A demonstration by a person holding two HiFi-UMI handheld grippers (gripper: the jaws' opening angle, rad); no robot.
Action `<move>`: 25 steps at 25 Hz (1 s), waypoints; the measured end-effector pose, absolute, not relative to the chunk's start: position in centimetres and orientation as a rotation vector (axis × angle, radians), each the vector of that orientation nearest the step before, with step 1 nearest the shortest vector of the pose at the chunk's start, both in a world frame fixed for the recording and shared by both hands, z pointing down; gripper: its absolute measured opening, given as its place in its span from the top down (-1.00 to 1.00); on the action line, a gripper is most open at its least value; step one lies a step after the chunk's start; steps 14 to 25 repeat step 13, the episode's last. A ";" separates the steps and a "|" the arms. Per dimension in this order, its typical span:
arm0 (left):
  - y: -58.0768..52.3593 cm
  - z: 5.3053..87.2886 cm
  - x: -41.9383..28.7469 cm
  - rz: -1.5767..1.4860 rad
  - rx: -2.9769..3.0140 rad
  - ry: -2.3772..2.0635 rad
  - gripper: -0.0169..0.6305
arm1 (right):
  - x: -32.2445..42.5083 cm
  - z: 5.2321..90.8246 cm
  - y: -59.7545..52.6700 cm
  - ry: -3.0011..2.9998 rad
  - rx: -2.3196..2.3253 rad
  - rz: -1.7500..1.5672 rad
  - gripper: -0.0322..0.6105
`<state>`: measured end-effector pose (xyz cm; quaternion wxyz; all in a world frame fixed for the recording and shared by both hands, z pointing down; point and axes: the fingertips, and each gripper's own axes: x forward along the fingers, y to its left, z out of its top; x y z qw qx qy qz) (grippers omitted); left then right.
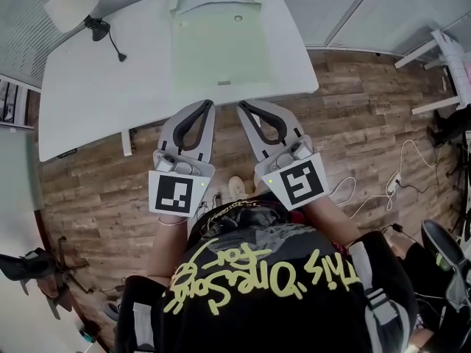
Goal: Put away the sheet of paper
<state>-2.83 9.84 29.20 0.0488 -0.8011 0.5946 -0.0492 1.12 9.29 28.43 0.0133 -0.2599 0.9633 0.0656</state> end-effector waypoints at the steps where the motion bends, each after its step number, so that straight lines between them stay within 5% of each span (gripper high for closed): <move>1: 9.9 29.2 -2.7 -0.149 -2.441 1.807 0.92 | 1.2 28.4 9.3 2.998 -0.817 0.213 0.88; 25: 10.6 29.5 -2.1 -0.153 -2.444 1.797 0.92 | 1.9 28.8 10.0 3.002 -0.836 0.209 0.88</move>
